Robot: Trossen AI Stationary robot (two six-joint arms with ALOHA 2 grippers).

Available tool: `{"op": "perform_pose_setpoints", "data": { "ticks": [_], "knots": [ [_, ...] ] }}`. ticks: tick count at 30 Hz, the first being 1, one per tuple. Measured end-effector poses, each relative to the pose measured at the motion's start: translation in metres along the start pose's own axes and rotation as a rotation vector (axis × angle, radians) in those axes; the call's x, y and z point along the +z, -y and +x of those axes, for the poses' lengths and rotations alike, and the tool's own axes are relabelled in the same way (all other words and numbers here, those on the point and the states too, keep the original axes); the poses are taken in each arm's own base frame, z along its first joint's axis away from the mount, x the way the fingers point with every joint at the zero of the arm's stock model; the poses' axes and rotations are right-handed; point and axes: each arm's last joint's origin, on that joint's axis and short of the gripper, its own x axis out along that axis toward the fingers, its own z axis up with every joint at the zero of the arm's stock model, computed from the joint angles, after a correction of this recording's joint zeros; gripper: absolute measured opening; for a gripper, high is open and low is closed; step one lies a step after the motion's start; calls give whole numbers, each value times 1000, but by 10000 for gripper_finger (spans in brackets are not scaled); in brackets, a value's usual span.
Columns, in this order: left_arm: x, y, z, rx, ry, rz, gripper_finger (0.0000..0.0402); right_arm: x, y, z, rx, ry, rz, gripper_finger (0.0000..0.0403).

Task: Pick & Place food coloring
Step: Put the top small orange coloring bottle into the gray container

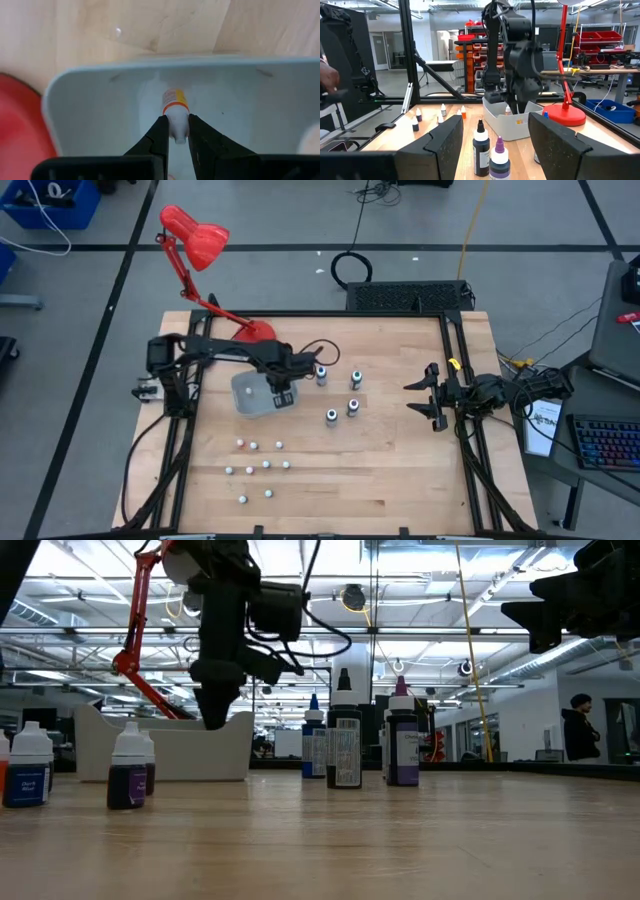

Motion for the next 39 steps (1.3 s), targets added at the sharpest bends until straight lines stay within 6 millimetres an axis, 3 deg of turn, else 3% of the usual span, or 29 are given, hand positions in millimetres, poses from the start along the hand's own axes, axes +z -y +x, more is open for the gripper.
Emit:
{"op": "perform_pose_setpoints", "data": {
  "ticks": [8,21,39],
  "knots": [
    [3,-3,12,2,-39,5,54,0,0,0,0,0,0,212],
    [3,-4,12,2,-36,10,80,0,0,0,0,0,0,212],
    [8,-4,12,0,16,-3,85,0,0,0,0,0,0,212]
  ]
}}
